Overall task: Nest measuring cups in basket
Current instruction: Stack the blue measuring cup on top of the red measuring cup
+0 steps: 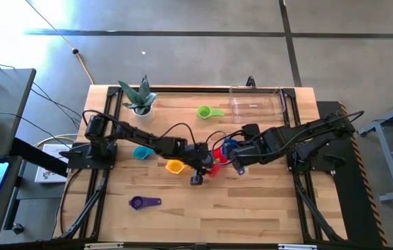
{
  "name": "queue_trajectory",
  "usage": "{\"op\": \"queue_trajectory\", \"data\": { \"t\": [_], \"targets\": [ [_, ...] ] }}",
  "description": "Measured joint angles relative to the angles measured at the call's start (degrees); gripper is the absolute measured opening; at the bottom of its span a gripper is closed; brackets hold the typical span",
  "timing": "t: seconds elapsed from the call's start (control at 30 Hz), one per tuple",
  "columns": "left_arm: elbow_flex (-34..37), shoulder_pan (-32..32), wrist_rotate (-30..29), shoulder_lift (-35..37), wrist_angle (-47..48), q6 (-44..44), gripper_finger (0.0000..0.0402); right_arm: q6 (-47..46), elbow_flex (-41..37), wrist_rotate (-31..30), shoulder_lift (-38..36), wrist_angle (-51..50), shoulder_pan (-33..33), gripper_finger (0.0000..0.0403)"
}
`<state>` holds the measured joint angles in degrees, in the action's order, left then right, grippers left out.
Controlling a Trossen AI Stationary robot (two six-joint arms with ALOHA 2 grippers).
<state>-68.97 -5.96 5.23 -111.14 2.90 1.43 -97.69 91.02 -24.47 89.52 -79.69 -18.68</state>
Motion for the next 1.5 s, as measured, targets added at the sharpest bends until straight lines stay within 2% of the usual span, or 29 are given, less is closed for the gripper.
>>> {"op": "queue_trajectory", "data": {
  "t": [0.1, 0.43, 0.77, 1.0, 1.5],
  "targets": [
    [0.0, -0.72, -0.29, 0.0, 0.05, -0.42, 0.0115, 0.0, 0.0, 0.02, 0.0, 0.57, 0.0, 0.0],
    [0.0, -0.19, -10.27, 2.15, 7.94, -4.05, 0.0115, 0.0, 0.0, 0.28, 0.04, 1.15, -0.02, 0.0],
    [-0.02, 0.2, -10.37, -2.19, 5.86, 2.19, 0.0115, 0.19, 0.0, -0.36, 0.17, 1.06, 0.0, 0.0],
    [-0.02, -0.61, -6.92, -3.66, 4.06, 7.32, 0.0115, 0.66, 0.0, -0.31, 0.17, 0.93, -0.02, 0.0],
    [-0.02, -2.42, -3.88, -3.64, -3.39, 7.48, 0.0115, 1.73, 0.0, -0.31, 0.17, 1.09, -0.02, 0.0]
  ]
}}
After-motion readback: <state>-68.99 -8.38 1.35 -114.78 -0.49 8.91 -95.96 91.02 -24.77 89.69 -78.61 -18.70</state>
